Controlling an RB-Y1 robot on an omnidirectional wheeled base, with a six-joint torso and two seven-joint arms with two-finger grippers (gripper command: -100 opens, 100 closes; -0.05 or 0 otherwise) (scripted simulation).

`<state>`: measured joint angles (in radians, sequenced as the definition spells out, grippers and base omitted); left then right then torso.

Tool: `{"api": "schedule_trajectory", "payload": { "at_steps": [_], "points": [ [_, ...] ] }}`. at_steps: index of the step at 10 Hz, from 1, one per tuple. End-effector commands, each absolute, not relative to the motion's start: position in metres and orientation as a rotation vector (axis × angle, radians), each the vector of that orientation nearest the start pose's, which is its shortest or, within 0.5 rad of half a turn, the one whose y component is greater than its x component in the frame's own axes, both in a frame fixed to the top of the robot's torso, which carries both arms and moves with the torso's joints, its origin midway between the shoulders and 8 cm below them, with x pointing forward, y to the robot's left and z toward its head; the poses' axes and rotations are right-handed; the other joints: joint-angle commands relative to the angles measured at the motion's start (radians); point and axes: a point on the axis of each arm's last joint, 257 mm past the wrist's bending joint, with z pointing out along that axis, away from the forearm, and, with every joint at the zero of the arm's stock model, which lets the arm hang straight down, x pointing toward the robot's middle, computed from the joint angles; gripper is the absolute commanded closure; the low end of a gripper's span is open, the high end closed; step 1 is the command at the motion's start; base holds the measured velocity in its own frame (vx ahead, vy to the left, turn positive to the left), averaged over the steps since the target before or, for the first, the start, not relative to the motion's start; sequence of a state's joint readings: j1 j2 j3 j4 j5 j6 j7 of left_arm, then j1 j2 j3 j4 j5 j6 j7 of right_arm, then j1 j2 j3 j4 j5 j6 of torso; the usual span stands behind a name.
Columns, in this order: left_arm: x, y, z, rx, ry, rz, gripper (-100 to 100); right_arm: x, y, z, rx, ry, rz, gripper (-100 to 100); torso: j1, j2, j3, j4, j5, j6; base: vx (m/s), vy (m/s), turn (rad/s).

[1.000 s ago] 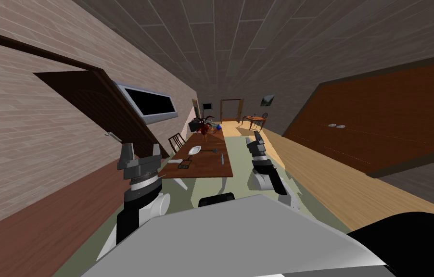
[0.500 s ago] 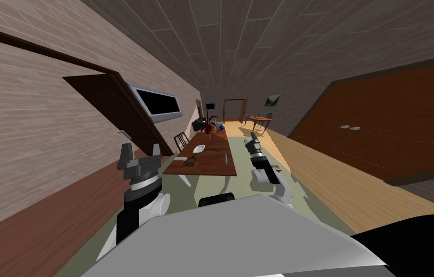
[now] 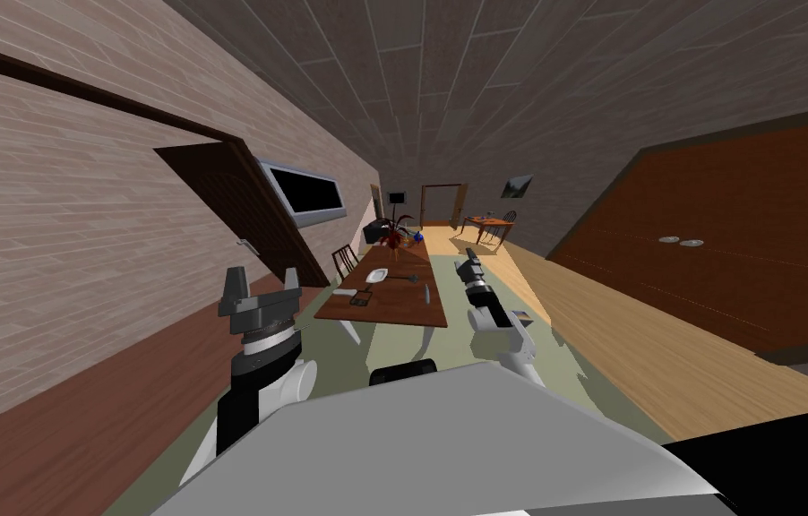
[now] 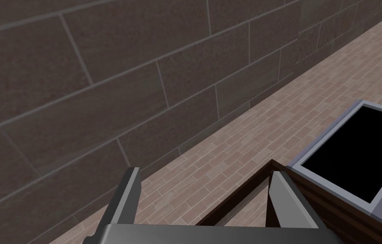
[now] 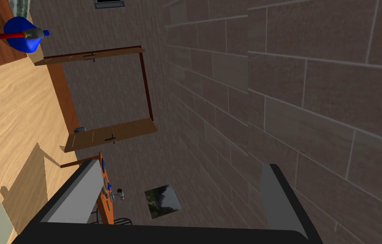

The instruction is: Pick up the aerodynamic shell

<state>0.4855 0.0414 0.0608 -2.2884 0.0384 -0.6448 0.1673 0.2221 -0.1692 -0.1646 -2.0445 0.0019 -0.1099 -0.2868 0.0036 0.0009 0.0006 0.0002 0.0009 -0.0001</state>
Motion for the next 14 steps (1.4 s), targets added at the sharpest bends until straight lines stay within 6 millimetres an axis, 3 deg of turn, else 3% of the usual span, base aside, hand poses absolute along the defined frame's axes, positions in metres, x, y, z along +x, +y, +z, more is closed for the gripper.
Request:
{"api": "schedule_trajectory", "payload": {
  "at_steps": [1,7,14],
  "points": [
    [0.313,0.291,0.06,-0.557,0.471,-1.468,0,0.464,-0.354,-0.06,1.033,0.824,1.321,-100,0.0,0.0,0.0,0.0,0.0,0.0,-0.011,0.047,0.042],
    [0.313,0.291,0.06,-0.557,0.471,-1.468,0,0.504,-0.407,-0.114,1.323,0.764,1.312,-100,0.001,-0.001,0.0,0.0,0.0,0.0,-0.004,0.065,0.073],
    [0.313,0.291,0.06,-0.557,0.471,-1.468,0,0.525,-0.446,-0.171,1.606,0.65,1.318,-100,0.0,-0.001,-0.001,0.0,0.0,0.0,0.004,0.046,0.049]
  ]
}}
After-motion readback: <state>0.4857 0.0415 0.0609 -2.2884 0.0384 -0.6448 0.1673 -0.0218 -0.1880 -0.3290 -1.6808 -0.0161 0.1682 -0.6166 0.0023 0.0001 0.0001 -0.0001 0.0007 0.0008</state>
